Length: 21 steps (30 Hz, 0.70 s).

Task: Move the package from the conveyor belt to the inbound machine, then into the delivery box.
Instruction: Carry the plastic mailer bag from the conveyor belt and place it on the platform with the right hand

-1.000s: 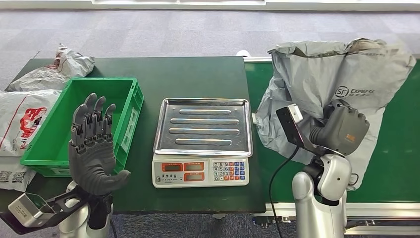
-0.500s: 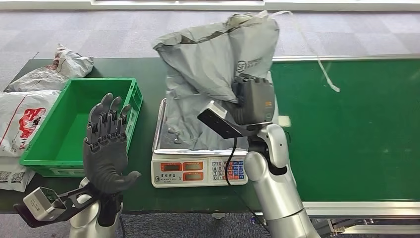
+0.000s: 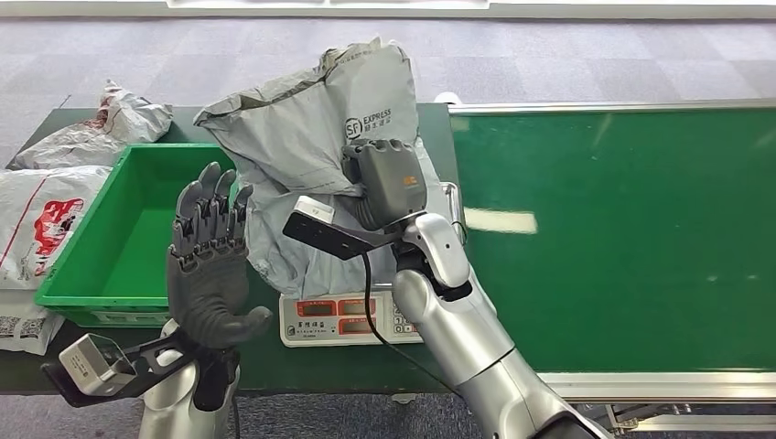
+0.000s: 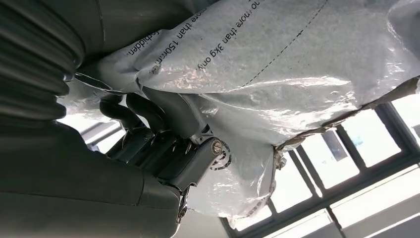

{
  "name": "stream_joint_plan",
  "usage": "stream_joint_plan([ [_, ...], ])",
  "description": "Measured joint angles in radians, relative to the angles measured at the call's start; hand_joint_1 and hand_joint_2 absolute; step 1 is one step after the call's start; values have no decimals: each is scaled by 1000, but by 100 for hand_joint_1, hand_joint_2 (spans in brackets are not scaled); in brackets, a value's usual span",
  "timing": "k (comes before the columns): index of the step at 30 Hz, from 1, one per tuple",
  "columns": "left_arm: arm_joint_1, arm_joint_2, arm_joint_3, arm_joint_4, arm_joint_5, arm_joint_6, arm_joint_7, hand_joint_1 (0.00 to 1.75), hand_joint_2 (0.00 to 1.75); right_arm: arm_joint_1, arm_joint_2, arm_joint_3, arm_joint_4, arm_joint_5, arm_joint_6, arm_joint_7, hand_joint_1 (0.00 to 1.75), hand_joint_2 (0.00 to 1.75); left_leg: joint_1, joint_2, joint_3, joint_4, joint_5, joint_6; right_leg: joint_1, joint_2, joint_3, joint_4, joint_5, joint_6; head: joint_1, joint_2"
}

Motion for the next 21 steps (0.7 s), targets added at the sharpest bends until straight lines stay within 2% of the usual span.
stream_joint_plan([
  [3, -2, 0, -4, -1, 0, 10, 0, 0, 175, -19, 3, 32, 36, -41, -22, 10, 175, 175, 0, 0, 0, 0, 0, 0, 0, 0, 0, 0, 0, 0, 0, 0],
  [4, -2, 0, -4, -2, 0, 13, 0, 0, 175, -24, 4, 40, 46, -51, -29, 10, 134, 175, 0, 0, 0, 0, 0, 0, 0, 0, 0, 0, 0, 0, 0, 0],
  [7, -2, 0, -4, -4, 0, 23, -1, 0, 175, -43, 4, 63, 80, -77, -49, 20, 3, 44, 0, 0, 0, 0, 0, 0, 0, 0, 0, 0, 0, 0, 0, 0],
  [8, -2, 0, -4, -6, 0, 28, -1, 0, 175, -50, 5, 71, 92, -85, -53, 28, 0, 0, 0, 0, 0, 0, 0, 0, 0, 0, 0, 0, 0, 0, 0, 0],
  [16, -1, 1, -5, -21, 0, 46, -1, 0, 175, -87, 5, 110, 174, -108, -101, 63, 0, 0, 0, 0, 0, 0, 0, 0, 0, 0, 0, 0, 0, 0, 0, 0],
  [21, -1, 2, -6, -21, 0, 46, -1, 0, 175, -93, 5, 109, 200, -73, -108, 68, 0, 0, 0, 0, 0, 0, 0, 0, 0, 0, 0, 0, 0, 0, 0, 0],
])
